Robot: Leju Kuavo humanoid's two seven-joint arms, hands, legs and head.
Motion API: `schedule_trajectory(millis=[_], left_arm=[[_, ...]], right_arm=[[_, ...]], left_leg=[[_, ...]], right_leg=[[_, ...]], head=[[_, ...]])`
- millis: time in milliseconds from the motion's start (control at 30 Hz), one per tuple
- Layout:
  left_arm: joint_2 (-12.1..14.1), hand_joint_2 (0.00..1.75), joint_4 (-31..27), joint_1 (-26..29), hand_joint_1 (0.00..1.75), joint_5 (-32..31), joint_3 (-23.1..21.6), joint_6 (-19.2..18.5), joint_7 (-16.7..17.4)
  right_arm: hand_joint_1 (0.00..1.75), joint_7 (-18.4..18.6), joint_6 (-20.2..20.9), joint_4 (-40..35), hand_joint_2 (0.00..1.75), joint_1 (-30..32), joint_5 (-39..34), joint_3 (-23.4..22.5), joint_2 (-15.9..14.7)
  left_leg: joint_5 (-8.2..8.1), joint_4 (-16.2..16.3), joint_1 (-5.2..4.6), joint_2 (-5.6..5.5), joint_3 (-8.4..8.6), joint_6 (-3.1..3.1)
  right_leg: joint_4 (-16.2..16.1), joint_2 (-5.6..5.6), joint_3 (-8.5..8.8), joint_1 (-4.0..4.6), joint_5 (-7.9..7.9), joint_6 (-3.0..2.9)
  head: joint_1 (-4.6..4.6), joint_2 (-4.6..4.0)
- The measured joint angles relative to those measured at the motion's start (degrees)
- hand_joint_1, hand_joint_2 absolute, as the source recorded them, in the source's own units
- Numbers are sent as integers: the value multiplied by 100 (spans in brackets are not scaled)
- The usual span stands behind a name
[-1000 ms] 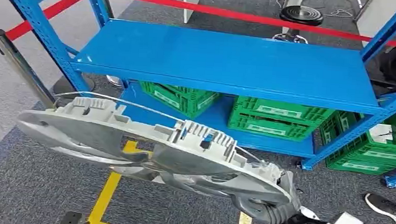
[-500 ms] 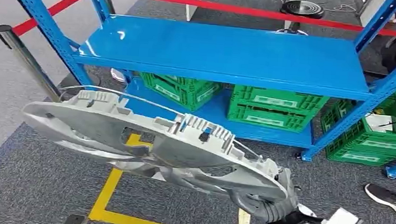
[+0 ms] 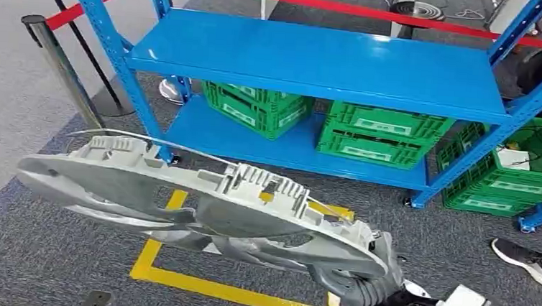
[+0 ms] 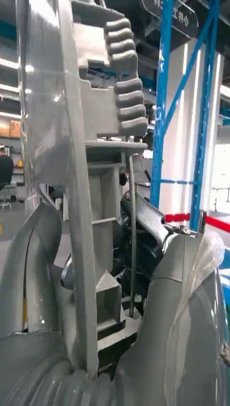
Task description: Take the parts from the cabinet and place them on the table.
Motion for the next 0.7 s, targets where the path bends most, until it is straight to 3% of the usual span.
schedule_trajectory(millis=[33, 67, 100, 133, 200, 233, 267, 300, 333, 367, 400, 433, 467, 700], left_arm=[[0, 175, -15, 11, 0, 0, 2, 0, 0], [-2, 175, -42, 22, 0, 2, 2, 4, 18], [-9, 175, -96, 34, 0, 18, 4, 4, 44], [-9, 175, -138, 42, 0, 22, 4, 7, 55], [-9, 175, -183, 50, 0, 31, 9, 7, 61], [0, 175, -195, 80, 0, 33, 13, 7, 74], [18, 175, -212, 109, 0, 35, 24, 4, 79], [15, 175, -227, 159, 0, 35, 24, 2, 90], [15, 175, -275, 195, 0, 44, 24, -11, 105], [15, 175, -311, 217, 0, 50, 24, -33, 116], [15, 175, -348, 232, 0, 61, 24, -57, 136], [13, 175, -376, 249, 0, 81, 26, -85, 142], [13, 175, -404, 264, 0, 85, 30, -98, 153], [13, 175, -404, 266, 0, 85, 31, -98, 153]], right_arm=[[175, 0, 2, 4, 175, -15, 0, 4, 0], [175, 0, 4, 7, 175, -37, 0, 11, 0], [175, 2, 4, 7, 175, -54, -2, 15, 0], [175, -2, 4, 4, 175, -60, -2, 17, 0], [175, 2, 4, 22, 175, -76, -13, 17, 0], [175, 2, 4, 26, 175, -76, -15, 24, 0], [175, 2, 4, 33, 175, -93, -15, 35, 0], [175, 2, 9, 44, 175, -95, -15, 48, 0], [175, 2, 15, 50, 175, -97, -15, 68, 0], [175, 2, 24, 61, 175, -98, -15, 79, 2], [175, 2, 31, 74, 175, -106, -17, 96, 0], [175, 2, 39, 90, 175, -114, -22, 114, 0], [175, 2, 39, 109, 175, -123, -26, 122, 0], [175, 2, 39, 109, 175, -125, -26, 122, 0]], left_leg=[[60, 43, 0, -12, -110, -19], [118, 82, 4, -83, -180, -55], [164, 109, -26, -90, -250, -94], [243, 133, -30, -106, -281, -105], [436, 58, -9, -178, -338, -158], [490, 52, -27, -243, -363, -196], [414, 4, 9, -267, -389, -215], [83, 207, 3, -191, -491, -259], [-333, 606, 25, -134, -621, -308], [-629, 1050, 44, -101, -722, -345], [-785, 1524, 62, -84, -810, -377], [-738, 1848, 78, -80, -836, -396], [-557, 1931, 92, -77, -769, -411], [-530, 1928, 94, -76, -752, -412]], right_leg=[[-365, 5, 307, 0, 186, -17], [-857, 113, 679, -3, 134, -56], [-1447, 267, 1167, 17, -134, -88], [-1891, 295, 1365, -5, -280, -107], [-1818, 214, 1208, 42, -248, -120], [-1835, 157, 1133, 23, -191, -167], [-1844, 63, 1079, -28, -144, -221], [-1845, 25, 1008, -24, -91, -266], [-1843, -41, 944, -24, -28, -278], [-1840, -112, 894, -18, 25, -284], [-1835, -189, 835, -15, 75, -288], [-1822, -259, 775, -14, 118, -282], [-1799, -323, 713, -14, 154, -269], [-1796, -331, 706, -14, 158, -267]], head=[[0, 0], [2, 0], [2, 0], [-11, 0], [11, 0], [-2, 0], [4, 0], [-15, 0], [-57, 0], [-48, 0], [-55, 0], [-55, 0], [-55, 0], [-55, 0]])
